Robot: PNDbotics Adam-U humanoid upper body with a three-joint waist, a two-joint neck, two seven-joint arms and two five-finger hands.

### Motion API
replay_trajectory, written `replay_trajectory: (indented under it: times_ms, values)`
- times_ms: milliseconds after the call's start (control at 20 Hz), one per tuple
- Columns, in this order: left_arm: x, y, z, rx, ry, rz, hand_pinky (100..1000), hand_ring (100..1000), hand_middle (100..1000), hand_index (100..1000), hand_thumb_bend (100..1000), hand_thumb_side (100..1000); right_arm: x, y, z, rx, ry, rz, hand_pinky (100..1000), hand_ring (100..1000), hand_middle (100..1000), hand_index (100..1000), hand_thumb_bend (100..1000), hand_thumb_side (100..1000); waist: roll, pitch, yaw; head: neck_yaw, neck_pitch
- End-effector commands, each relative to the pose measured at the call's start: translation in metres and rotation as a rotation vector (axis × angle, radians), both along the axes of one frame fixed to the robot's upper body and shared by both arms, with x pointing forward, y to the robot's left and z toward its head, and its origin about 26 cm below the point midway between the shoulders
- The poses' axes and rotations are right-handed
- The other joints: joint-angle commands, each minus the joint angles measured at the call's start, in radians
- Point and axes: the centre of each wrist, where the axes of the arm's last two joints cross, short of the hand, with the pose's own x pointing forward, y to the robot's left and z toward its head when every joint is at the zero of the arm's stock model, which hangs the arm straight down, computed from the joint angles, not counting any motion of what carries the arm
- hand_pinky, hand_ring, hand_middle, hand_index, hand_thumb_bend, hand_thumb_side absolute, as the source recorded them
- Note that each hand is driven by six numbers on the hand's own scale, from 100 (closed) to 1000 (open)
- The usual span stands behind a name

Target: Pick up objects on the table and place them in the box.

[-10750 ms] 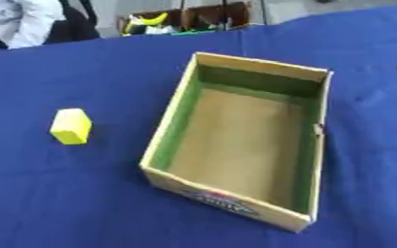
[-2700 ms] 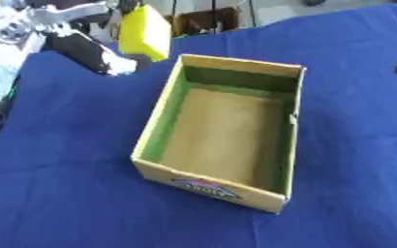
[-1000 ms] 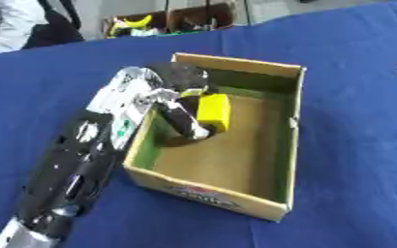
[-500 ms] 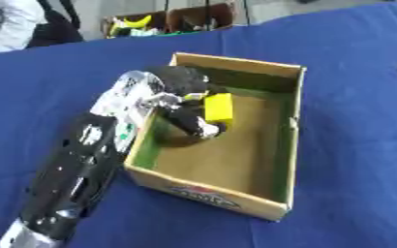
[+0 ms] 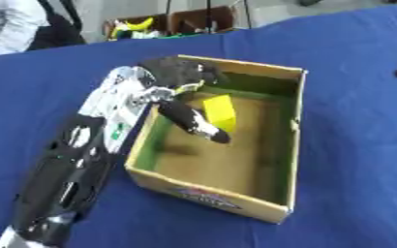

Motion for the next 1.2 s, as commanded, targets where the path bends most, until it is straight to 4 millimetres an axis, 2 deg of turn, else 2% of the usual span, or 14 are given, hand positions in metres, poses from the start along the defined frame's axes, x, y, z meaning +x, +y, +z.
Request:
replay_trajectory:
  times_ms: [50,200,350,400,600,900,1200]
  values:
    - [-0.017,0.013,0.03,-0.165,-0.114,-0.022,532,771,808,919,628,1000,-0.005,0.001,0.008,0.012,-0.039,0.005,877,1000,655,835,100,794,-0.016,-0.031,0.007,-0.011,0.004]
    - [-0.029,0.037,0.03,-0.341,-0.156,0.002,496,741,779,892,529,1000,-0.005,0.002,0.011,0.028,-0.058,0.0,876,1000,655,835,100,796,-0.027,-0.033,0.021,-0.04,0.027]
    - [-0.041,0.063,0.019,-0.518,-0.179,0.046,478,714,743,881,468,1000,-0.007,0.002,0.012,0.042,-0.072,-0.011,876,1000,656,835,100,799,-0.034,-0.036,0.037,-0.06,0.048]
    - [-0.046,0.074,0.016,-0.569,-0.191,0.069,475,705,734,871,419,1000,-0.007,0.001,0.013,0.046,-0.077,-0.014,876,1000,656,835,100,800,-0.036,-0.038,0.043,-0.066,0.055]
    - [-0.071,0.116,0.005,-0.725,-0.256,0.165,477,699,726,868,389,1000,-0.008,0.002,0.013,0.053,-0.088,-0.018,875,1000,656,835,100,801,-0.042,-0.045,0.064,-0.07,0.073]
    - [-0.109,0.134,-0.006,-0.866,-0.341,0.184,489,707,735,874,369,1000,-0.008,0.005,0.014,0.064,-0.098,-0.009,875,1000,656,835,100,801,-0.052,-0.056,0.09,-0.066,0.065]
    - [-0.116,0.139,-0.033,-0.975,-0.339,0.137,509,697,722,856,336,1000,-0.009,0.005,0.015,0.086,-0.158,-0.008,870,1000,644,831,100,809,-0.056,-0.064,0.106,-0.069,0.081]
